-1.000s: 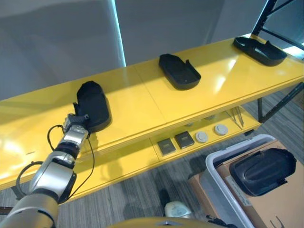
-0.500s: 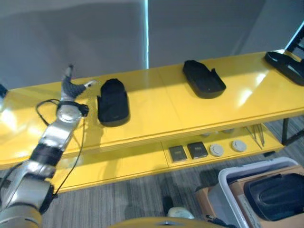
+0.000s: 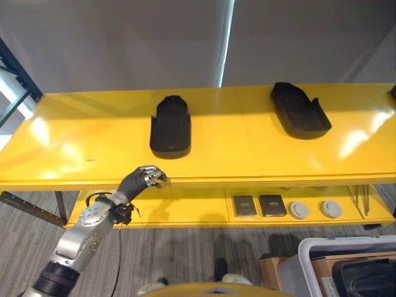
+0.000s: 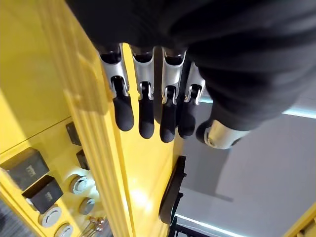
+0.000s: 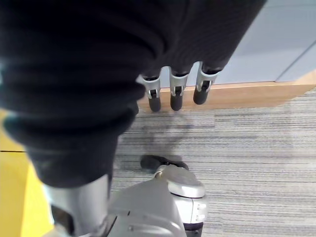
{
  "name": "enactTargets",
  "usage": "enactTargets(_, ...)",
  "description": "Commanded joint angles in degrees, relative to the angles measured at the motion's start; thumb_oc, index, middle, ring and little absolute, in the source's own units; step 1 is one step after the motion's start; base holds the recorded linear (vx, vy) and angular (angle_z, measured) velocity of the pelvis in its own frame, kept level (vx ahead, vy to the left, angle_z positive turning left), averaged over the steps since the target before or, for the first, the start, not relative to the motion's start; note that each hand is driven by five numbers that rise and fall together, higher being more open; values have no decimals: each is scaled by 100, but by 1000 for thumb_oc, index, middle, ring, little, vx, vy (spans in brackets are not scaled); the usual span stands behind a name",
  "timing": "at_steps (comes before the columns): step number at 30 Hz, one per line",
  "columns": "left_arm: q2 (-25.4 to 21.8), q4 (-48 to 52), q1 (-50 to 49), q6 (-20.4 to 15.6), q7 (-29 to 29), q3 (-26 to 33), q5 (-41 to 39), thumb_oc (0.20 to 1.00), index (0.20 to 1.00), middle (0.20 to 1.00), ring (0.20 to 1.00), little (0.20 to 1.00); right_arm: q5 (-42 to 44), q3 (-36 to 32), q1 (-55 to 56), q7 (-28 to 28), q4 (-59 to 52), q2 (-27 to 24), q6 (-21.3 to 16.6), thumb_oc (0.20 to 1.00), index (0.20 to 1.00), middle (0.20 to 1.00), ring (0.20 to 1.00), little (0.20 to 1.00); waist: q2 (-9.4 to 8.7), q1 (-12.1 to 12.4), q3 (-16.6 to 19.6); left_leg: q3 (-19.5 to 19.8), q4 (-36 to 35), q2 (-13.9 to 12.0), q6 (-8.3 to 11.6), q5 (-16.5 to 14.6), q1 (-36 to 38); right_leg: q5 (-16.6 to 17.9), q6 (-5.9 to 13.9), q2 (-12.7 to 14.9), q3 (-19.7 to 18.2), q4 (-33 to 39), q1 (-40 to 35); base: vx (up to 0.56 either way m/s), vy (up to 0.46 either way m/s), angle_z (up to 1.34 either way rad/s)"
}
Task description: Move parts from the plastic box to the shelf.
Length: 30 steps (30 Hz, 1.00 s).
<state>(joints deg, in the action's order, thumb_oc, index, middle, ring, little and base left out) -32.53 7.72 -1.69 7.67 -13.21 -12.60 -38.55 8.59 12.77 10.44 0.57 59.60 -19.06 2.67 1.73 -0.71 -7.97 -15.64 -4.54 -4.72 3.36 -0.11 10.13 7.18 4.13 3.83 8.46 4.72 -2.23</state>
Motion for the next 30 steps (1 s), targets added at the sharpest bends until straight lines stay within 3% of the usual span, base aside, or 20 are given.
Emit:
enactTargets(1, 174, -148, 401, -899, 223, -14, 235, 200, 200, 200, 200, 200, 25, 202, -90, -124, 234, -17, -109, 1000, 1000, 1000, 1000, 1000, -91, -86, 54, 159, 248, -97, -76, 93, -428, -578, 290, 76, -121, -369, -256, 0, 0, 0)
enactTargets(7, 364, -727, 757, -1159, 689, -136, 296, 200, 200, 200, 200, 200, 40, 301, -85, -149, 179, 11, -60, 1000, 1000, 1000, 1000, 1000, -144, -194, 71, 96, 232, -115, -88, 88, -395, -565, 288, 61, -178, -390, -227, 0, 0, 0)
enactTargets(19, 953, -2309, 1605, -1063, 1279, -523, 574, 200, 200, 200, 200, 200, -218, 438, -50, -14, -107, -53, 139, 1000, 1000, 1000, 1000, 1000, -231, -540, 114, -125, 294, -177, -114, 26, -335, -595, 287, 17, -357, -486, -142, 19, -5, -6)
enactTargets(30, 1149, -3481, 2028, -1148, 1883, -571, 911, 200, 200, 200, 200, 200, -365, 550, -57, 63, -136, -109, 212, 1000, 1000, 1000, 1000, 1000, -240, -690, 153, -208, 313, -193, -120, 10, -268, -638, 282, 5, -420, -532, -156, 7, 1, -1)
